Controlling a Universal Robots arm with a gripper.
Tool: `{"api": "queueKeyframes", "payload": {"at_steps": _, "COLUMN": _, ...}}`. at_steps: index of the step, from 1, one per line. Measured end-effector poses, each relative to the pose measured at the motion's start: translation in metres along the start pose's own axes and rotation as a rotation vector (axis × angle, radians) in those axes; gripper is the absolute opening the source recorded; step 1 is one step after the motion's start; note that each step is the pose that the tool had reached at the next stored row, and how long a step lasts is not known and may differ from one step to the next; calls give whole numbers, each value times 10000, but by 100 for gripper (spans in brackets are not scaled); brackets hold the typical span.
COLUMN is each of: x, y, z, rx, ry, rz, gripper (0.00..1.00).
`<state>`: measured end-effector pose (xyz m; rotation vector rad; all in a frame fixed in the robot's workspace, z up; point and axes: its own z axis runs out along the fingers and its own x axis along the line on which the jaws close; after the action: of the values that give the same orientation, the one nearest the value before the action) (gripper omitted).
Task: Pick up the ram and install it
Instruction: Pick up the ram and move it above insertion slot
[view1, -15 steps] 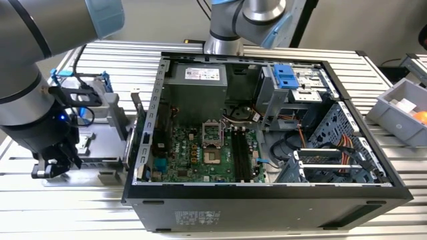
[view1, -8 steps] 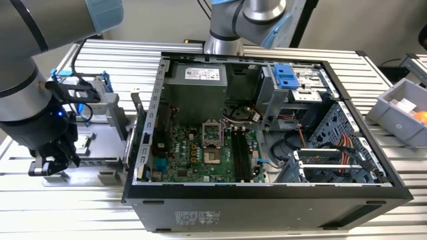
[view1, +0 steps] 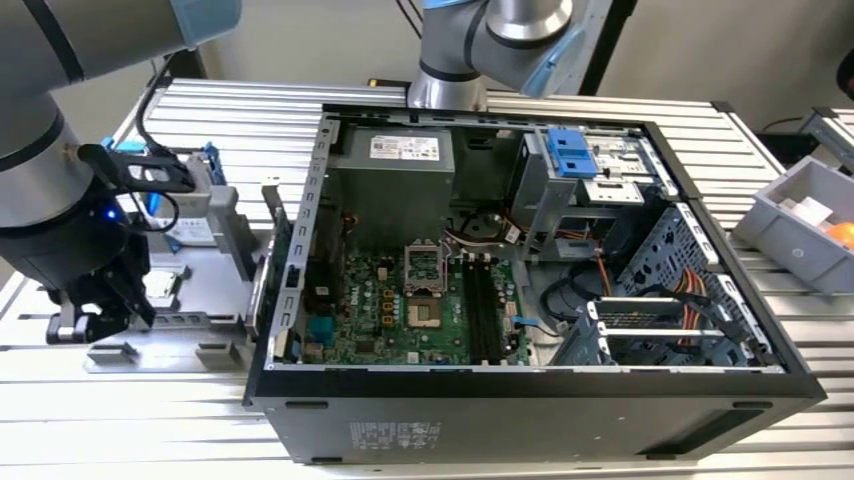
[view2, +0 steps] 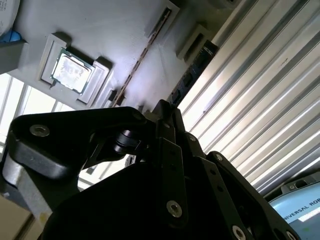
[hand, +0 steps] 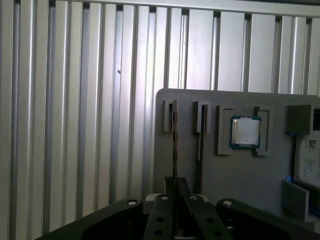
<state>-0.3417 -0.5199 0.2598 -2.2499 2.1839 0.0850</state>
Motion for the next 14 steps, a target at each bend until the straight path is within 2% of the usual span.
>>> {"api": "queueKeyframes", "payload": {"at_steps": 14, "x": -7, "y": 5, "z": -160, "rx": 2, "ry": -5, "rz": 25, "gripper": 0}}
